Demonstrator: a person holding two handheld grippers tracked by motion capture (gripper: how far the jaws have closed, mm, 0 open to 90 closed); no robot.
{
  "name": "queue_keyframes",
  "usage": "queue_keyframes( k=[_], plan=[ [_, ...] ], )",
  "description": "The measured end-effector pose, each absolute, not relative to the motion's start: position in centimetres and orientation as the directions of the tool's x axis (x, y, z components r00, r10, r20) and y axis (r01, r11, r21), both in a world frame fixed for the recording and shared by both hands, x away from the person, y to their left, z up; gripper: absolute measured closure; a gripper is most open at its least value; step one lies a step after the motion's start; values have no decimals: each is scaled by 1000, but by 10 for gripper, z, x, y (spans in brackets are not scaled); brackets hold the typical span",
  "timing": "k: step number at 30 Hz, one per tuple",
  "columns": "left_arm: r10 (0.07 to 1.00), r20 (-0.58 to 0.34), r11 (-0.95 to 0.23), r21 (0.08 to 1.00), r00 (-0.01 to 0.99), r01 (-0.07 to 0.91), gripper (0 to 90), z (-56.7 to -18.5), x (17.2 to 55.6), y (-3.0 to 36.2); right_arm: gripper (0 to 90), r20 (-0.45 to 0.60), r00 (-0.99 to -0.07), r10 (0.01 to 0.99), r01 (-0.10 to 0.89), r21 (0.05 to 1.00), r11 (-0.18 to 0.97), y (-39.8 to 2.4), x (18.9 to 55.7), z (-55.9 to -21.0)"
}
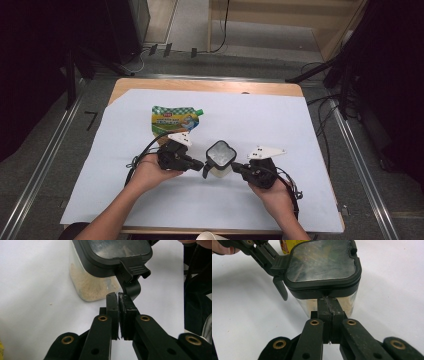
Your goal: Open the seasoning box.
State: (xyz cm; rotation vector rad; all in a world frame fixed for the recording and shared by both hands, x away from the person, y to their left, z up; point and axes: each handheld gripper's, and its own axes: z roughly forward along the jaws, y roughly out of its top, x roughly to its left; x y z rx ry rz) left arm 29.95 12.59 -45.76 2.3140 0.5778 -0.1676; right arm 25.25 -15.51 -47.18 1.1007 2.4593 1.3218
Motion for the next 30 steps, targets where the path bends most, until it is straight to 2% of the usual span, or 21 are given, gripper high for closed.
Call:
queue_keyframes(
  k=[30],
  plan=[
    [322, -263, -641, 647, 910, 414, 897, -464, 290, 104, 900, 224, -699, 679, 559, 763, 325, -158, 258, -473]
  ],
)
